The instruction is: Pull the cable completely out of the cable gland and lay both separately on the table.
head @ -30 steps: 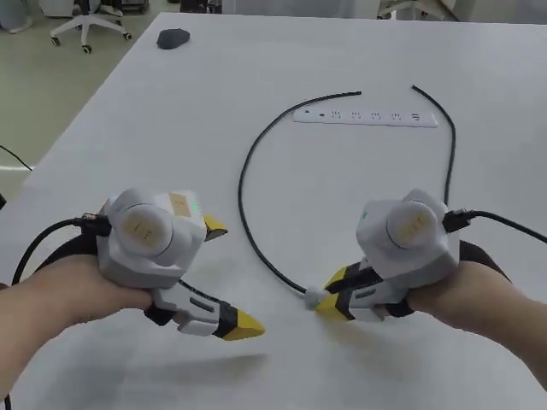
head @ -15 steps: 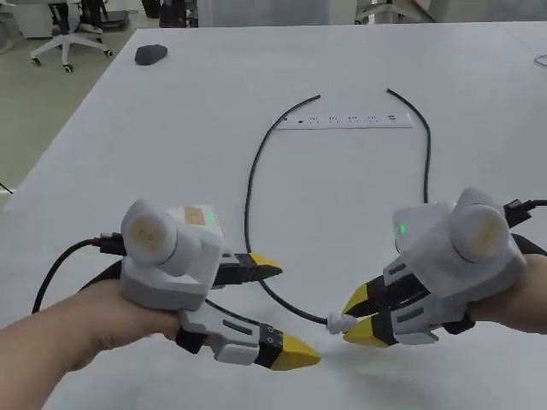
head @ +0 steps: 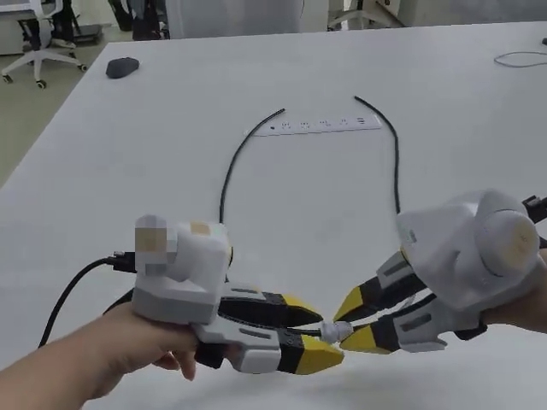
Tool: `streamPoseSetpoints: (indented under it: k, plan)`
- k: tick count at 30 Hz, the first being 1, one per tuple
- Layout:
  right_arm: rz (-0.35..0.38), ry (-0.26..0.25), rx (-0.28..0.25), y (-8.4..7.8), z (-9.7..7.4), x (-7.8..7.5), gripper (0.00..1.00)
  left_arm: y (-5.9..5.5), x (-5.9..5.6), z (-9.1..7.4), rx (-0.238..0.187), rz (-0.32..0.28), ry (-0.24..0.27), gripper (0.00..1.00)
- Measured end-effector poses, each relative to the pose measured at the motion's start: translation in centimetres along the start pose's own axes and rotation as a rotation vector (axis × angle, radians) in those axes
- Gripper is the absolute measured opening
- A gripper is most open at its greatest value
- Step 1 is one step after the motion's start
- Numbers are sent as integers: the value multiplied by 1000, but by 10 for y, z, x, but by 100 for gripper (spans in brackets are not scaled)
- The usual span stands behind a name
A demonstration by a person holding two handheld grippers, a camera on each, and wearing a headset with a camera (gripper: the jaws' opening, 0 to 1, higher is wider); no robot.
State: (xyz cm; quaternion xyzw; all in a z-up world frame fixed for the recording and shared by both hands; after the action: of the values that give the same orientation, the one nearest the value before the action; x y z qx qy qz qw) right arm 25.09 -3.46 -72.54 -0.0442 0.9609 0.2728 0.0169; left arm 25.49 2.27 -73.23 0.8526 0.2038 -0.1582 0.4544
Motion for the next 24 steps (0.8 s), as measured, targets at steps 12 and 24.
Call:
streamPoseSetpoints:
  k: [12, 24]
  plan:
    - [-7, -13, -6, 3, -6, 5, 7, 3, -6, -1, -47, 6, 6, 16]
    - [-3, -7, -16, 5, -8, 6, 7, 3, -10, -4, -59, 23, -3, 15]
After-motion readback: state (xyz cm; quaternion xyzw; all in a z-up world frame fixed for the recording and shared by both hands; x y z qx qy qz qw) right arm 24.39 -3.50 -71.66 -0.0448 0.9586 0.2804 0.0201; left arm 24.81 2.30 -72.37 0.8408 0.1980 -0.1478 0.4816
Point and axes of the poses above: the centre of the closed fingertips' face, and the gripper's own axes: z roughly forward along the fingers, x roughly to its left, y roughly out of its top, the point moved 4 cm from there along -z, roughly backward along the fingers, and after that the axes turned 13 degrees about x, right-handed, at the moved point
